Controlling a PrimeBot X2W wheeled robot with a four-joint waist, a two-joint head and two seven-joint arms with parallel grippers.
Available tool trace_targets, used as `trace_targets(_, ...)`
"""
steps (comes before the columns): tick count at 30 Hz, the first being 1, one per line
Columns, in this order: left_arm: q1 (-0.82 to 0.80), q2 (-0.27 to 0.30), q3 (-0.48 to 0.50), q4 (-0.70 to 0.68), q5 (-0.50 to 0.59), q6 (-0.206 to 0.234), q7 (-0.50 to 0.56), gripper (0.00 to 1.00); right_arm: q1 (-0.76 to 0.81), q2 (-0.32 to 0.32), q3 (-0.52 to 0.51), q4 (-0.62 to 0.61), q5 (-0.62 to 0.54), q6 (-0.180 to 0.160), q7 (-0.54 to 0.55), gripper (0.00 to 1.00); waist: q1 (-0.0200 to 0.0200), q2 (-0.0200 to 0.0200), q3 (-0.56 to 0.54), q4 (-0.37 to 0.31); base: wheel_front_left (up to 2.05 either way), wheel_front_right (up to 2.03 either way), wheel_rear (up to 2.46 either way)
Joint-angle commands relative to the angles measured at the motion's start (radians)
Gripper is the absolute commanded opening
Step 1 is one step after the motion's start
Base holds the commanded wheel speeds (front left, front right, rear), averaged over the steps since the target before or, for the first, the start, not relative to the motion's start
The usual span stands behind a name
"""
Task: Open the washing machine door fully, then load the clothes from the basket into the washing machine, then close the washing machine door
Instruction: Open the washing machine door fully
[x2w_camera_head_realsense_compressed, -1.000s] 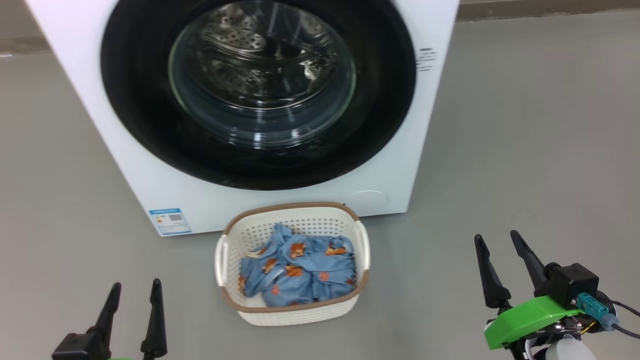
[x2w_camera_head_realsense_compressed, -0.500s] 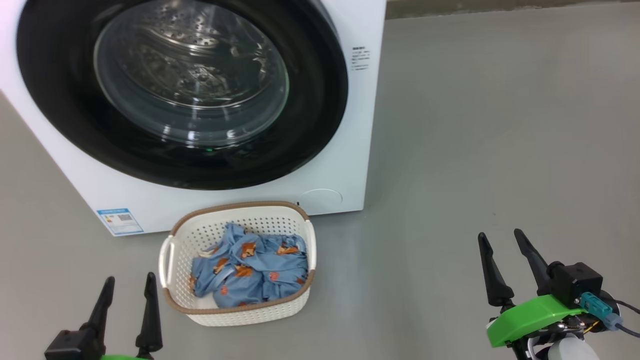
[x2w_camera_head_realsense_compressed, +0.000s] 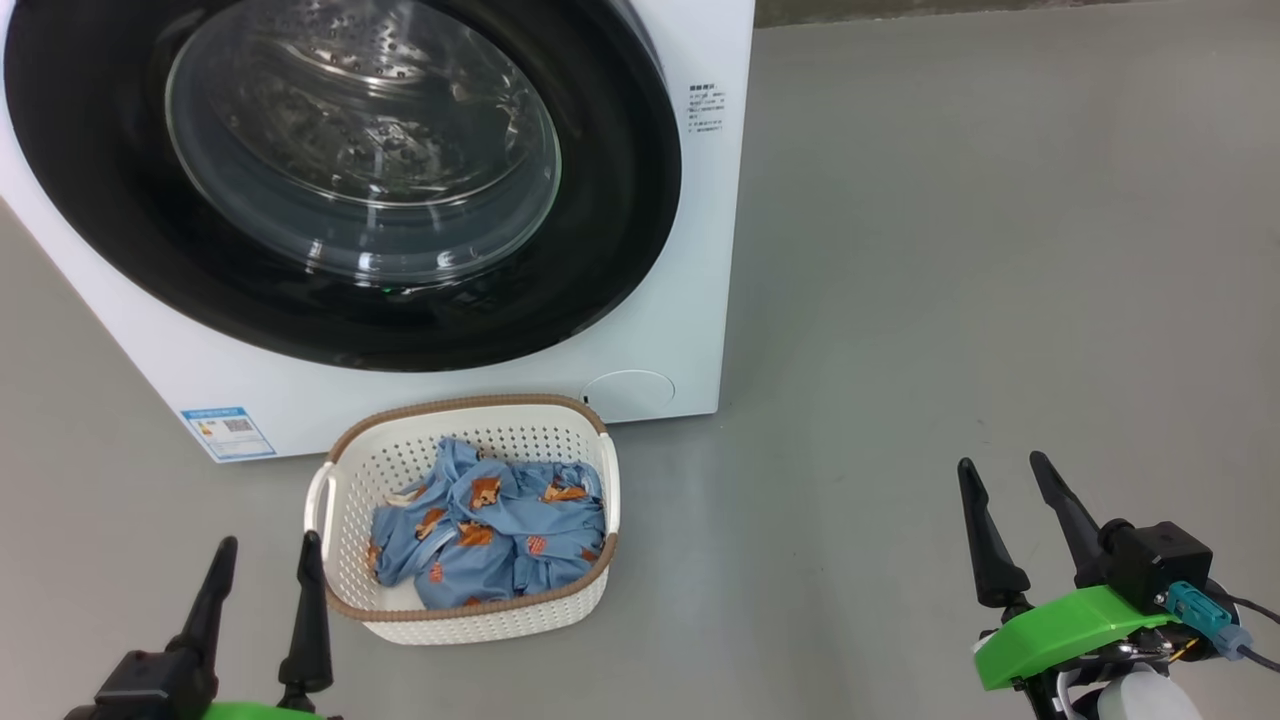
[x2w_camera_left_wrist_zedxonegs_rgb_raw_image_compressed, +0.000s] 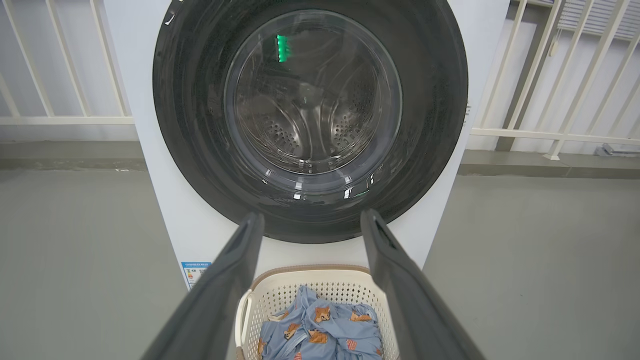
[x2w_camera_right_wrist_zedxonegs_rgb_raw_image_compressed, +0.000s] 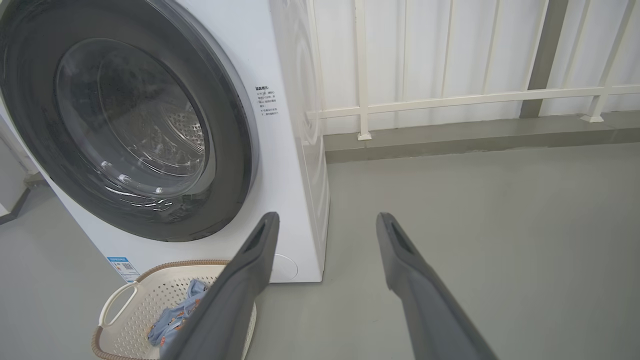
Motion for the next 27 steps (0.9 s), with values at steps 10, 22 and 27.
trace_targets(10,-0.019,0.016,0.019,-0.040,0.005,-0.003,-0.012,1.00,-0.041,-0.002,0.019,-0.034,-0.005,-0.001,-0.012,1.00,0.0000,0.0000,-0.003,0.003,0.00,0.00,0.00)
trace_targets(22,-0.002,0.016,0.005,-0.064,-0.003,-0.003,-0.012,1.00,-0.110,-0.004,0.017,-0.082,0.071,-0.001,-0.012,1.00,0.0000,0.0000,0.018,0.007,0.00,0.00,0.00)
trace_targets(27,-0.008,0.016,0.000,-0.061,-0.011,-0.003,-0.012,1.00,-0.160,-0.019,0.015,-0.104,0.158,-0.001,-0.012,1.00,0.0000,0.0000,0.043,0.016,0.00,0.00,0.00)
